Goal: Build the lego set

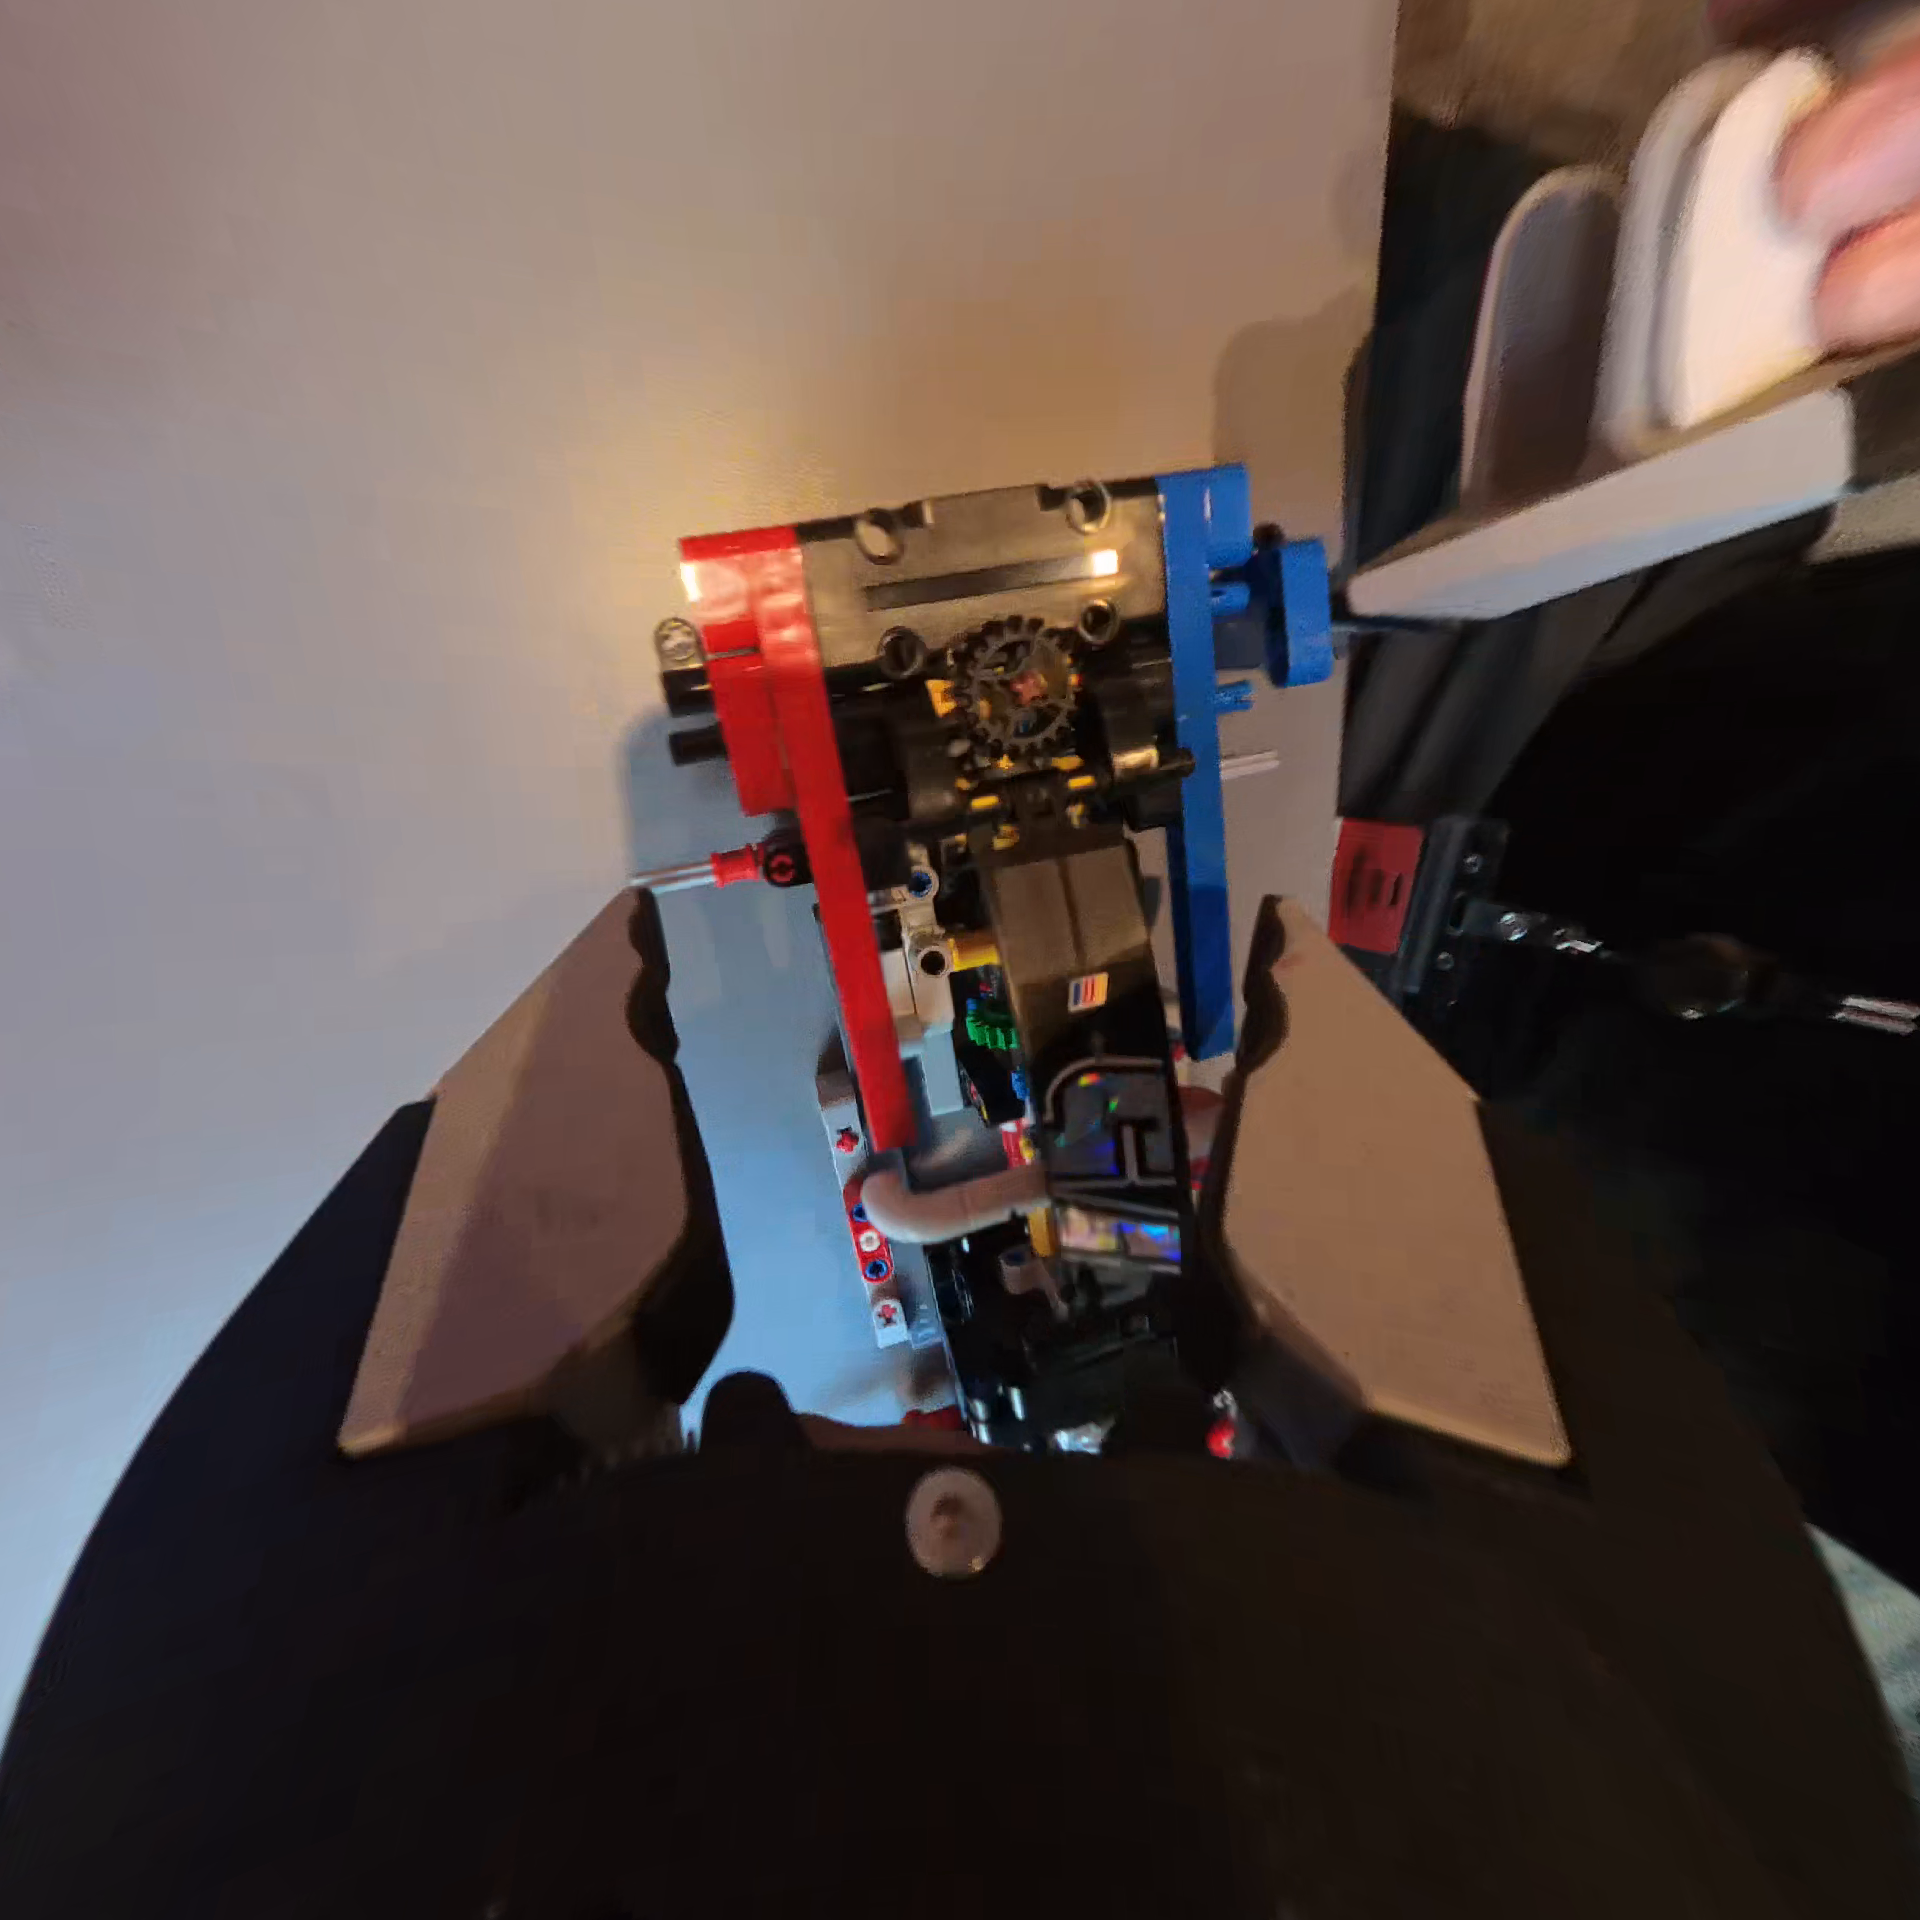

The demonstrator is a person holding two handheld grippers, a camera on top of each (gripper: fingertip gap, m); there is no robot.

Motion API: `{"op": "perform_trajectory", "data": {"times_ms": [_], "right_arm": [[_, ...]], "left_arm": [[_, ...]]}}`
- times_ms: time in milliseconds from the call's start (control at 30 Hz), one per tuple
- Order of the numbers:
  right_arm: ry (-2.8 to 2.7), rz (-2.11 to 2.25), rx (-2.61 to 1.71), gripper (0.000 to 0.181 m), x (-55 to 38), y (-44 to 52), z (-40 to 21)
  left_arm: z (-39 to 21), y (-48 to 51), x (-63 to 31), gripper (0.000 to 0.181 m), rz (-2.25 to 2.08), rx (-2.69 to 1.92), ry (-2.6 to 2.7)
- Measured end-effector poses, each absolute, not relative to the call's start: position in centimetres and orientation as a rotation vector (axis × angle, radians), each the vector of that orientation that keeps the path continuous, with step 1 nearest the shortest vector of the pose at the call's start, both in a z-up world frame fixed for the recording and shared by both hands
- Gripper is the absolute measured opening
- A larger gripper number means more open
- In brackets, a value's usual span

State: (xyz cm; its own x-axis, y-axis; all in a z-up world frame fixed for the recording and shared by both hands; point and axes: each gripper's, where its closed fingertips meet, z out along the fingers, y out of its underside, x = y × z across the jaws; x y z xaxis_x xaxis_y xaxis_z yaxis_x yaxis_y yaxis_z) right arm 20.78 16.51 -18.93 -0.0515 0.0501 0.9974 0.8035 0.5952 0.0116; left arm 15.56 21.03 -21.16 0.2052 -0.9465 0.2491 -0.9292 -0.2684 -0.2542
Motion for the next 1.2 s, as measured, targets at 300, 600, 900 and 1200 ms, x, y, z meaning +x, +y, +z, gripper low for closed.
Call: {"op": "perform_trajectory", "data": {"times_ms": [300, 600, 900, 1200], "right_arm": [[-1.511, -0.724, -0.686, 0.0, 20.2, 16.6, -19.0], [-1.55, -0.77, -0.609, 0.0, 20.0, 16.8, -19.1], [-1.576, -0.751, -0.527, 0.0, 19.8, 17.1, -19.0], [-1.576, -0.781, -0.467, 0.003, 20.0, 17.2, -19.1]], "left_arm": [[-22.5, 20.7, 16.5, 0.102, -0.464, -2.362, 1.926], [-22.5, 20.3, 16.7, 0.096, -0.524, -2.355, 1.955], [-22.7, 20.3, 16.6, 0.096, -0.564, -2.344, 2.002], [-22.9, 20.2, 16.8, 0.099, -0.6, -2.374, 1.991]]}}
